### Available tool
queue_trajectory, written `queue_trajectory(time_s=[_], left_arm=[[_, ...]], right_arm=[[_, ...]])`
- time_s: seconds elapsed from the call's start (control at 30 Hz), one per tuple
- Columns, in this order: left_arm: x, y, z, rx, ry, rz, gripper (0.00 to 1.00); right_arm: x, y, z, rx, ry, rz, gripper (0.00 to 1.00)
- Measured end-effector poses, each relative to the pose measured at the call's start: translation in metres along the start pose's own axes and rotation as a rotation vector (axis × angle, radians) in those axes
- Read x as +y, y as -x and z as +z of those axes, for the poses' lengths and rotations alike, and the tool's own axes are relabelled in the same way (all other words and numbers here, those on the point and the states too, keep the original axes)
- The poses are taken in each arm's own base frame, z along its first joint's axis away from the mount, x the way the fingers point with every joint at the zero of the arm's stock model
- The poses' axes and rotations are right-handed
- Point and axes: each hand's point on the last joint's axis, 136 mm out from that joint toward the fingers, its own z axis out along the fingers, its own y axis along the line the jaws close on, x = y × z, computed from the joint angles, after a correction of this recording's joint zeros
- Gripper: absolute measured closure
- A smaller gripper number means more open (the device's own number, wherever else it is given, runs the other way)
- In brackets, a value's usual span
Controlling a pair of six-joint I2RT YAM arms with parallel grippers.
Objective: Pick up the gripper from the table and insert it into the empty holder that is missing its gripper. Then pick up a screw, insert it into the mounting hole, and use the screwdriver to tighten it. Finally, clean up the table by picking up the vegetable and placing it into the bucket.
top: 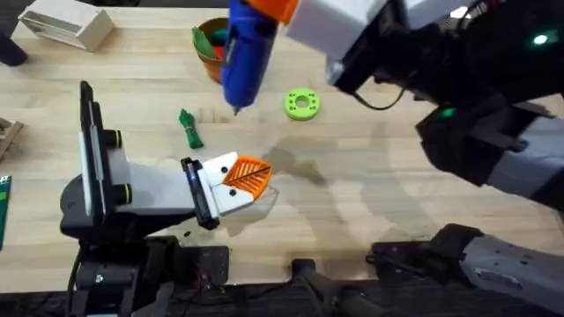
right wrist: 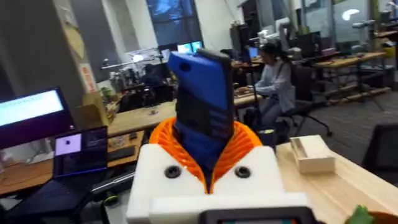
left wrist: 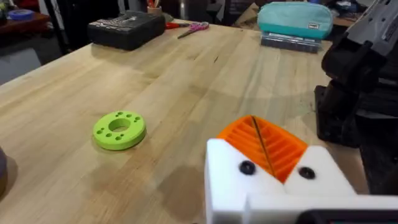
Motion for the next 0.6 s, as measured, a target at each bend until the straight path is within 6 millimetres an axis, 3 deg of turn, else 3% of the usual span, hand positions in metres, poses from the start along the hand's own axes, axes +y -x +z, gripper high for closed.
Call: queue_trajectory(time_s=[0.17, 0.6], left_arm=[[0.0, 0.0, 0.0, 0.0, 0.0, 0.0, 0.996], [0.0, 0.0, 0.0, 0.0, 0.0, 0.0, 0.996]], right_arm=[[0.018, -0.018, 0.012, 0.014, 0.111, 0.0, 0.973], [0.051, -0.036, 0.009, 0.08, 0.288, -0.051, 0.973]])
